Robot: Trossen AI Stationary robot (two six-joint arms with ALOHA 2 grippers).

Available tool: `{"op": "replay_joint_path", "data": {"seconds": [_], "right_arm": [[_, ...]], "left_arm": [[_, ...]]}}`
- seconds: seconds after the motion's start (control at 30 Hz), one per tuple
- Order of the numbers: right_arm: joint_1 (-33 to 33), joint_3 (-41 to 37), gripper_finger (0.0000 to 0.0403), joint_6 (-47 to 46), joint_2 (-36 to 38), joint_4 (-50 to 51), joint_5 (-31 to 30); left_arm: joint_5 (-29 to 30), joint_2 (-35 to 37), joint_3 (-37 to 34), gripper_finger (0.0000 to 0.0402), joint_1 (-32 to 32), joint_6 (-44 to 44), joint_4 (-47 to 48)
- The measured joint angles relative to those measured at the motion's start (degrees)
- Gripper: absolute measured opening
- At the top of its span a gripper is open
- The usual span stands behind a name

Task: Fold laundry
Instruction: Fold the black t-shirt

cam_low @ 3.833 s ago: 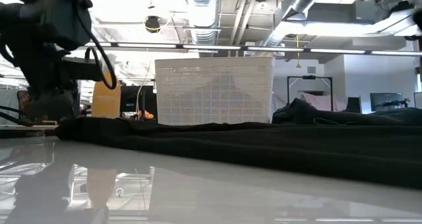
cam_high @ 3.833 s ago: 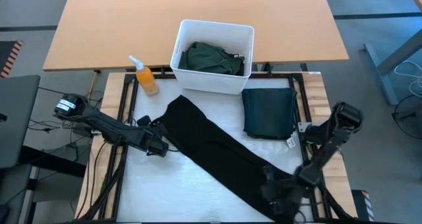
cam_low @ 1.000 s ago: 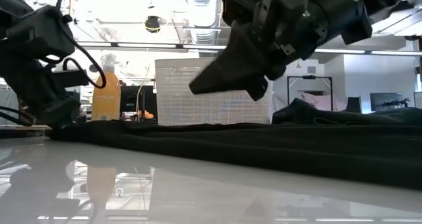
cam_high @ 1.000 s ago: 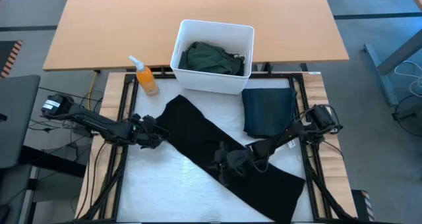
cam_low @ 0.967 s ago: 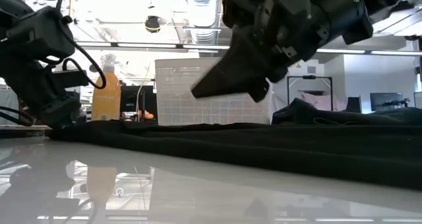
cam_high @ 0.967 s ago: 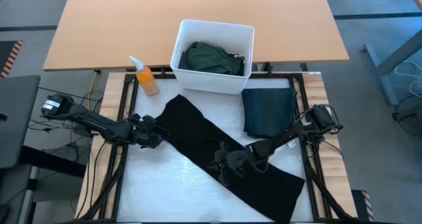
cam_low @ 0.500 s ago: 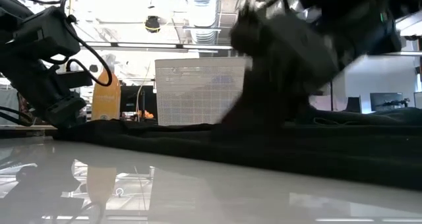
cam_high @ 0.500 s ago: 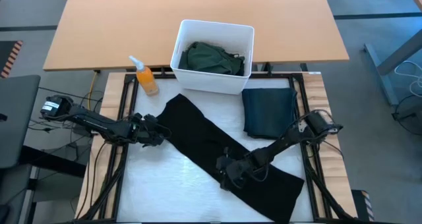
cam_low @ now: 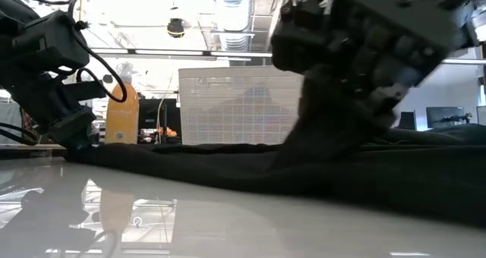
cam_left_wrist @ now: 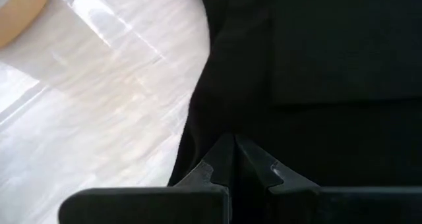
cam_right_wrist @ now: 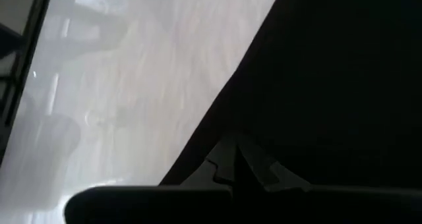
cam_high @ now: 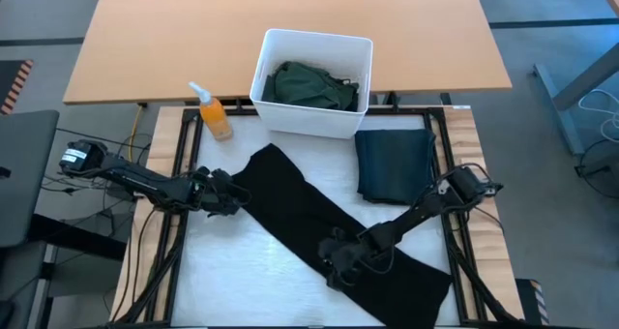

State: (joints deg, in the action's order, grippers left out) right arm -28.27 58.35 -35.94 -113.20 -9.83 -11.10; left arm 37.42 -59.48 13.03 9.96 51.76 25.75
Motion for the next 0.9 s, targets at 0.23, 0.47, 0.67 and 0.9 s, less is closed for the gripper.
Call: {"op": "replay_joint_path", "data": {"seconds": [0.23, 0.47, 0.67, 0.9], "right_arm": [[-1.23, -0.15, 0.002, 2.28, 1.11, 0.54, -0.53], [0.12, 0.04, 0.002, 9.64, 5.25, -2.59, -1.81], [1.3, 0.11, 0.002, 11.59, 10.38, -0.74, -6.95], [2.61, 0.09, 0.002, 6.19, 9.9, 10.37, -10.26]], "left_arm": [[-0.23, 0.0, 0.01, 0.0, -0.01, 0.51, 0.47], [-0.07, 0.35, -0.01, 0.0, -0.05, -0.05, 0.43], [-2.26, 2.26, 1.91, 0.0, 0.06, -2.73, 1.35], [-1.16, 3.61, 8.29, 0.0, 1.4, -4.52, 5.93]]}}
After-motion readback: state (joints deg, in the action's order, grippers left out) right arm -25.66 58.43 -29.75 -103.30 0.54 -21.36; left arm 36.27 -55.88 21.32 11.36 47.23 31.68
